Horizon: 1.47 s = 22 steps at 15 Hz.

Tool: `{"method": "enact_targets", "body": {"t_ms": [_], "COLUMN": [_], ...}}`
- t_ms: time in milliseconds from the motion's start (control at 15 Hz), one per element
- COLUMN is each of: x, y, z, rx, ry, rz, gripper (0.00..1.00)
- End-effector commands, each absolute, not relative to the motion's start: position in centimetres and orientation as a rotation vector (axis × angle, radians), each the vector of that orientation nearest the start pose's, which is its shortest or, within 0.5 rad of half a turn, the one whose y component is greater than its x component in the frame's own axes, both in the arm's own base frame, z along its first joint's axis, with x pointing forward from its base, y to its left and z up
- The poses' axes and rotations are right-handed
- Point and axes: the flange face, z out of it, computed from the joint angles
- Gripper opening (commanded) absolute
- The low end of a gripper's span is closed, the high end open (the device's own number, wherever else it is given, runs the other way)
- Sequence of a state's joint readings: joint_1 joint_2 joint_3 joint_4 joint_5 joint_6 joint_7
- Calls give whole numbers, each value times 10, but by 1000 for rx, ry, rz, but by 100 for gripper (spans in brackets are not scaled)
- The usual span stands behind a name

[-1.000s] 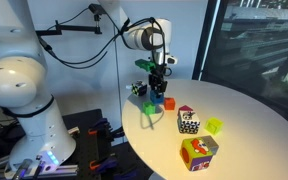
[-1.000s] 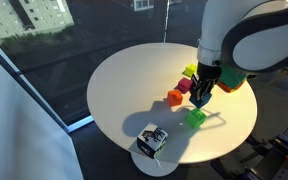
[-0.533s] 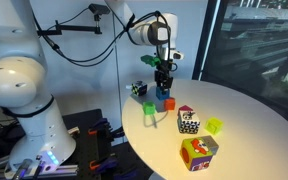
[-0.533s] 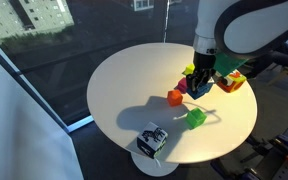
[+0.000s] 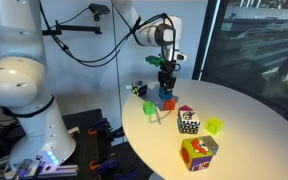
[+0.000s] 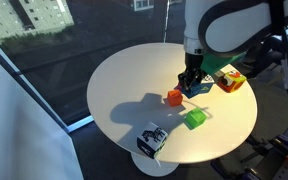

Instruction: Put the blue block on the orange block

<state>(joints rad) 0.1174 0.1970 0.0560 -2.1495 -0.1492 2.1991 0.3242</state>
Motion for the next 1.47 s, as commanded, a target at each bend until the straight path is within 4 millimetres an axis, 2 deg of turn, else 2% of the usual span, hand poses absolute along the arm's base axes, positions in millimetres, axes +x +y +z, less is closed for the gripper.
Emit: {"method": "enact_targets", "body": {"t_ms": [0, 667, 1400], "x": [558, 586, 600], "y": [95, 105, 114], "z": [299, 286, 272], "rx": [-3296, -3296, -3286], "ry": [112, 92, 70], "rz": [228, 305, 304], "gripper": [32, 32, 32]}}
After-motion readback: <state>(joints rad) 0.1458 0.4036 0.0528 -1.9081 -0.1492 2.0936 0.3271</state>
